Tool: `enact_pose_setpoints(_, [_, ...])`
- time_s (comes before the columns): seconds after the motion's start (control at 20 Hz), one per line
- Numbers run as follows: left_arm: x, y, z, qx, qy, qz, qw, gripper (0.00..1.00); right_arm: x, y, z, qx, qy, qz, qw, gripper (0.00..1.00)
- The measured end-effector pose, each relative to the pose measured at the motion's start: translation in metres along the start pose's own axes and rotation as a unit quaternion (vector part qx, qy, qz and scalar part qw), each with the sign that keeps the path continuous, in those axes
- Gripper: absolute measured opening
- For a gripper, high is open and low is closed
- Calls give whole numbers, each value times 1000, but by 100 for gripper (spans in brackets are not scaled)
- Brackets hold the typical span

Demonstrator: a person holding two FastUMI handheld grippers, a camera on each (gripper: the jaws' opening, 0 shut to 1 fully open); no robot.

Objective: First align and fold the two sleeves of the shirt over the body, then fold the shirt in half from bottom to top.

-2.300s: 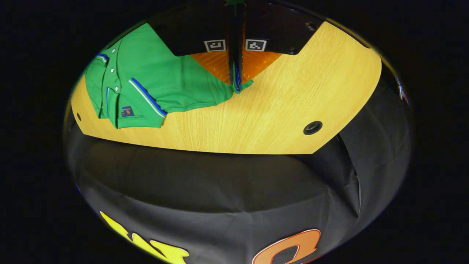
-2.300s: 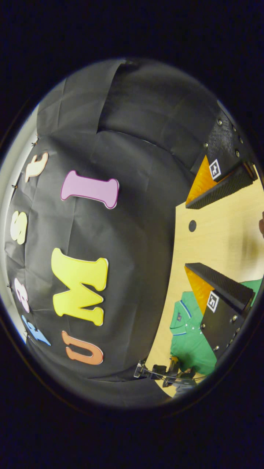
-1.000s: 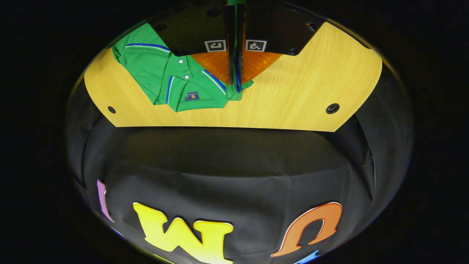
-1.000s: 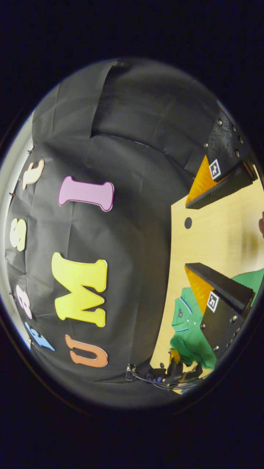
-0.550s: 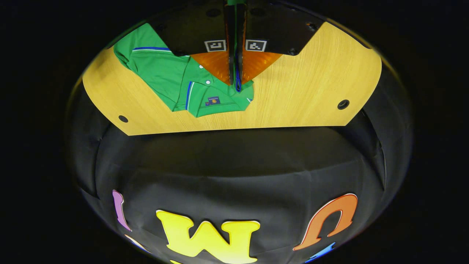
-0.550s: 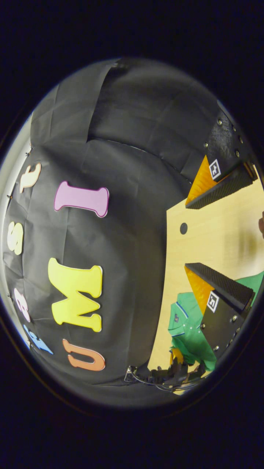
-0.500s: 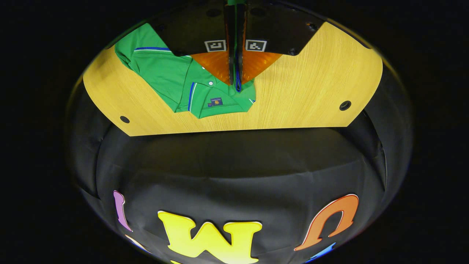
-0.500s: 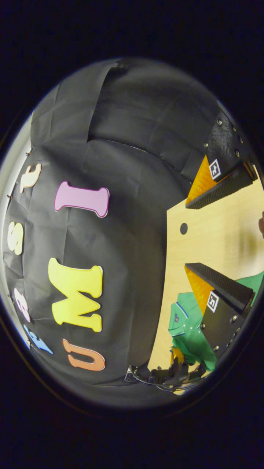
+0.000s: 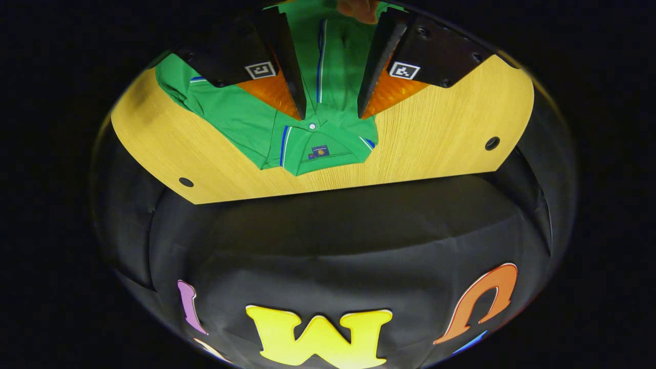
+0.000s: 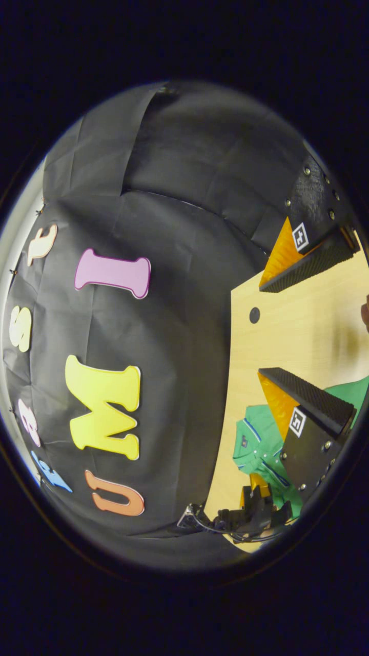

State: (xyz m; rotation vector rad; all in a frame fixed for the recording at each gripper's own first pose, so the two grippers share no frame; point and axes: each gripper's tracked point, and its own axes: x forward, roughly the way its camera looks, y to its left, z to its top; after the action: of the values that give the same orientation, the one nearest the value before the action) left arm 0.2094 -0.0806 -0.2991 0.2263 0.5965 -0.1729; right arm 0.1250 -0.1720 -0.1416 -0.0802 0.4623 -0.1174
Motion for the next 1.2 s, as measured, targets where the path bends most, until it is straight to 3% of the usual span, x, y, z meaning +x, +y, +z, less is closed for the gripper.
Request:
enact_pose_setpoints(0.2, [-30,4,14,-8,-25,2,1000,66,4,14,-3,3,2,22,1000,94])
enact_pose_setpoints(0.25, [-41,6,17,-8,-33,5,999,73,5,20,-5,5,3,31,999,94])
enact_pose_setpoints(0.3, [-53,8,21,-6,-44,6,999,68,7,26,-8,6,7,42,999,94])
enact_pose_setpoints(0.5, [-102,21,19,-1,-61,28,998,93,3,54,-31,7,29,87,996,94])
enact_pose_setpoints(0.7, [-153,26,2,-24,-71,40,996,93,-25,67,-46,-1,22,101,995,94])
enact_pose_setpoints(1.2, [-276,35,-96,-42,-30,69,996,94,-118,74,-108,-29,35,119,992,94])
